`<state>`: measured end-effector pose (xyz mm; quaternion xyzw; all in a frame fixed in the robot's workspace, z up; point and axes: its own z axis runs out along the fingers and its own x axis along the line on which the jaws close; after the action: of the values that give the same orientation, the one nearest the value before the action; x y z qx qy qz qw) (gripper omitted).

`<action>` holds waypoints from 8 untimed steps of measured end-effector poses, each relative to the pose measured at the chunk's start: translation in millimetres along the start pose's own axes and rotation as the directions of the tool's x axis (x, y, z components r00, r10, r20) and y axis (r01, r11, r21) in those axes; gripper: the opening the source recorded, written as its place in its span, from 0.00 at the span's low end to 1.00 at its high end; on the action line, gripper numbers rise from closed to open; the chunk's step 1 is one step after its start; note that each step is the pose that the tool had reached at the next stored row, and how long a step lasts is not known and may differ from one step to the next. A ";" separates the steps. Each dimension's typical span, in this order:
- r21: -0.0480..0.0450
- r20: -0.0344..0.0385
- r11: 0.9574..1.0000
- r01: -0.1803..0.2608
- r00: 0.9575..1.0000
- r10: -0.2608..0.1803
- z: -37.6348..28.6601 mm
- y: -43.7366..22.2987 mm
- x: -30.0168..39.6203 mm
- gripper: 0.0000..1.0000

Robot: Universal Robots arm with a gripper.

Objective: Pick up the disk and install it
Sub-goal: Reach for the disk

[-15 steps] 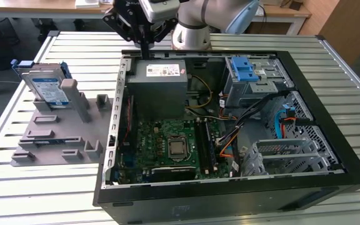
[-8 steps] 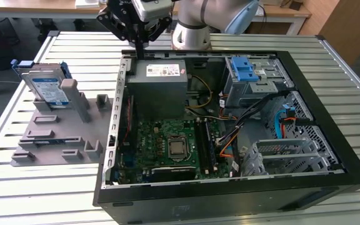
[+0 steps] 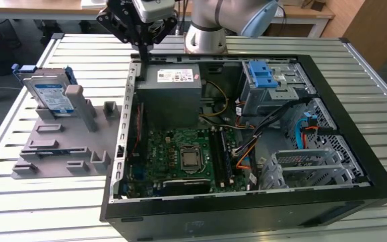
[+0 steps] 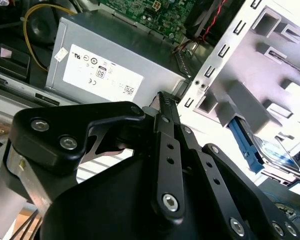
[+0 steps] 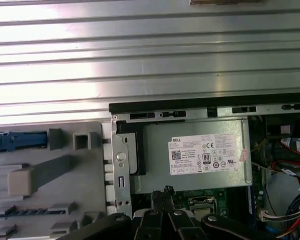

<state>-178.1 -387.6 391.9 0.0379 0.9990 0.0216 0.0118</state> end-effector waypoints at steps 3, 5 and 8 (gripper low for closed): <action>0.000 0.000 1.000 0.000 1.000 0.000 0.0 -0.1 5.0 0.11; 0.000 0.000 1.000 0.000 1.000 0.000 0.0 -0.1 8.1 0.11; 0.000 0.000 1.000 0.000 1.000 0.000 -0.1 -0.2 12.8 0.11</action>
<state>-190.9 -386.8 391.8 0.0379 0.9990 0.0216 0.0117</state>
